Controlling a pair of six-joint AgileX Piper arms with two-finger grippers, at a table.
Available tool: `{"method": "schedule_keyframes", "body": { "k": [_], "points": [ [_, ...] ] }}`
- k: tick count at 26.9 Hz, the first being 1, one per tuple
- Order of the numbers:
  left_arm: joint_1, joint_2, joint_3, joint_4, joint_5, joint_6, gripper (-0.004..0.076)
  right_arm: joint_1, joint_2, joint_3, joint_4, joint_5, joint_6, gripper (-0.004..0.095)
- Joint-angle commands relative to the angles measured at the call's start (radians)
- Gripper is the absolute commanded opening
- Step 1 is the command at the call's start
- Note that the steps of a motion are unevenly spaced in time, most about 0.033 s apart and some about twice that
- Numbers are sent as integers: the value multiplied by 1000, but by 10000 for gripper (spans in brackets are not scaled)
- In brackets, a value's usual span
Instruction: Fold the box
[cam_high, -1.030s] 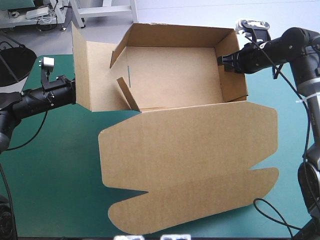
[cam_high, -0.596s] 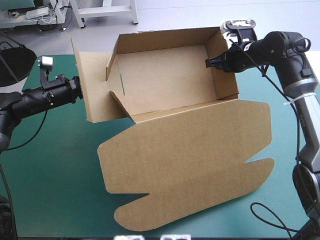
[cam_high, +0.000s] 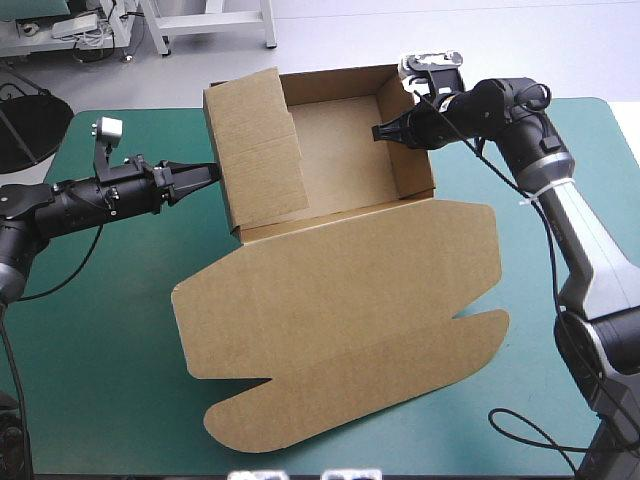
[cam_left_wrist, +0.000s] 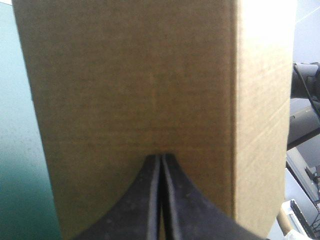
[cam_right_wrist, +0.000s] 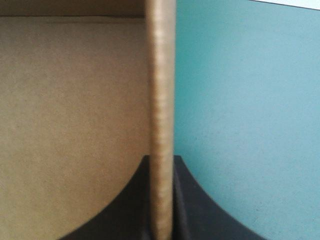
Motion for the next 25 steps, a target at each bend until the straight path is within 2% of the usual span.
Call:
{"method": "schedule_keyframes", "body": {
  "k": [1, 4, 5, 12, 15, 21, 25],
  "points": [
    [-5, -37, -27, -63, 70, -4, -8, 20, -35, -30, 31, -80, 17, -12],
    [-5, -37, -27, -63, 52, -4, -1, 34, -21, -30, 11, -92, 32, -12],
    [-5, -37, -27, -62, 55, -4, 26, 34, -16, -30, 16, -96, 32, -12],
    [-5, -37, -27, -11, 68, 0, 386, 34, -11, -30, 2, -98, 36, -11],
    [-5, -37, -27, -2, 65, -2, 475, 34, -11, -30, -3, -100, 36, -10],
    [-5, -37, -27, 42, 51, -33, 489, 106, -4, -30, -164, -120, 115, -10],
    [-5, -37, -27, 114, 10, -33, 489, 155, 2, -30, -170, -155, 123, -10]
  ]
}}
